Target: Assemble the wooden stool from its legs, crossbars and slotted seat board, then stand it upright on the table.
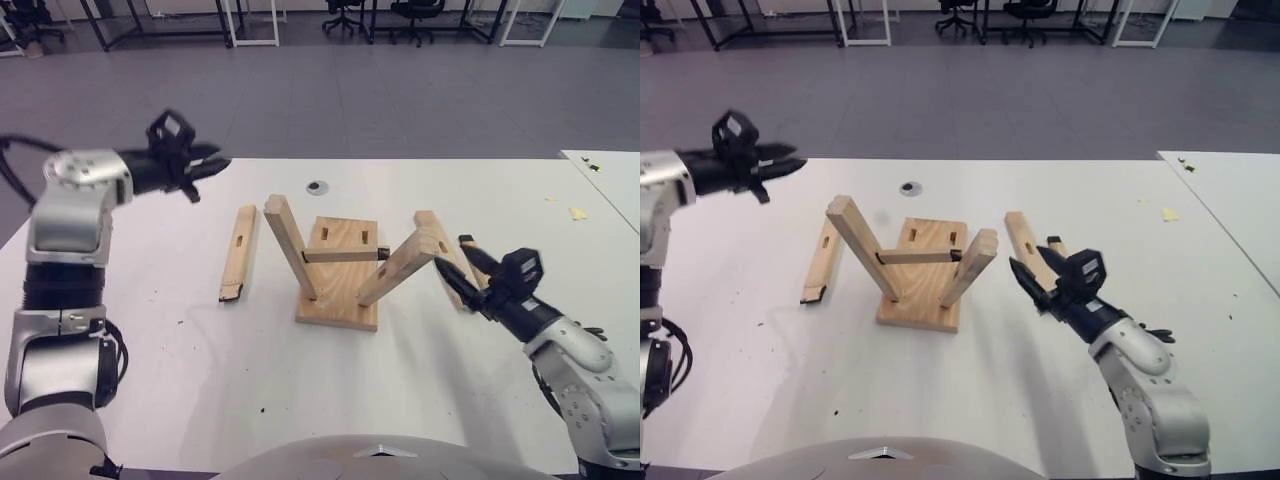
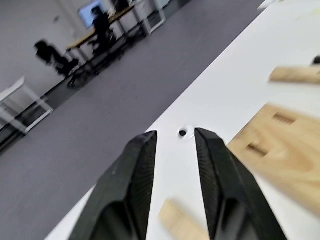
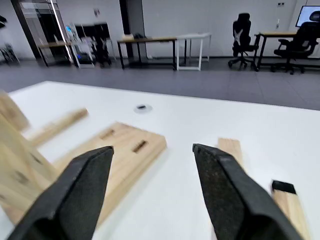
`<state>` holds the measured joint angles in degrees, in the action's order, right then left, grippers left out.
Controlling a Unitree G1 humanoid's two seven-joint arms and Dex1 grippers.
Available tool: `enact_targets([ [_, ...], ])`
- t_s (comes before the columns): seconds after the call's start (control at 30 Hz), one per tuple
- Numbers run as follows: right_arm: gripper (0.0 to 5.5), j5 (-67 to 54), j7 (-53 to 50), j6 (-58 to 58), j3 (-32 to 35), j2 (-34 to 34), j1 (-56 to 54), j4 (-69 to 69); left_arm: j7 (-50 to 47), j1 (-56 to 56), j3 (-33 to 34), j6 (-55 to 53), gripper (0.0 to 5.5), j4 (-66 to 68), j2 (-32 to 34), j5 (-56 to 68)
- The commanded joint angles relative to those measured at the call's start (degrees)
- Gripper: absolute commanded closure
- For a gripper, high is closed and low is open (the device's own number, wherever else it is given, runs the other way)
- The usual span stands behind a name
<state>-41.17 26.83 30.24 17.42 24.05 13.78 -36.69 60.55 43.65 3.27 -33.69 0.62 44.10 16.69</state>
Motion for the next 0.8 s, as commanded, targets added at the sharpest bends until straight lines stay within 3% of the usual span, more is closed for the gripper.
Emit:
enact_targets([
  [0.03, 2.52, -21.5, -2.6, 4.2, 8.1, 4.8, -5.3, -5.0, 7.5, 12.0, -7.6, -10.7, 4.12, -10.7, -0.6, 8.0],
  [0.13, 2.52, -35.5, -6.6, 5.4, 9.4, 9.4, -8.7, -7.6, 12.8, 16.4, -16.8, -20.0, 4.12, -17.4, -0.8, 12.5],
  [0.23, 2.52, -35.8, -8.8, 6.4, 4.7, 10.8, -7.5, -11.6, 14.4, 16.9, -24.1, -25.8, 4.12, -22.0, -0.4, 13.7],
  [0.4, 2.52, -24.1, -9.7, 6.6, -6.7, 11.1, -9.1, -13.4, 12.1, 15.7, -35.9, -15.4, 4.12, -16.9, -0.9, 0.8],
  [0.6, 2.52, -14.7, -8.0, 5.4, -11.8, 11.4, -8.8, -11.8, 12.1, 15.8, -39.2, -9.6, 4.12, -10.6, -4.2, -5.1],
  [0.8, 2.52, -9.6, -7.7, 4.8, -13.6, 10.4, -9.1, -10.5, 16.4, 16.5, -37.4, -13.4, 4.12, -10.2, -4.8, -2.0],
])
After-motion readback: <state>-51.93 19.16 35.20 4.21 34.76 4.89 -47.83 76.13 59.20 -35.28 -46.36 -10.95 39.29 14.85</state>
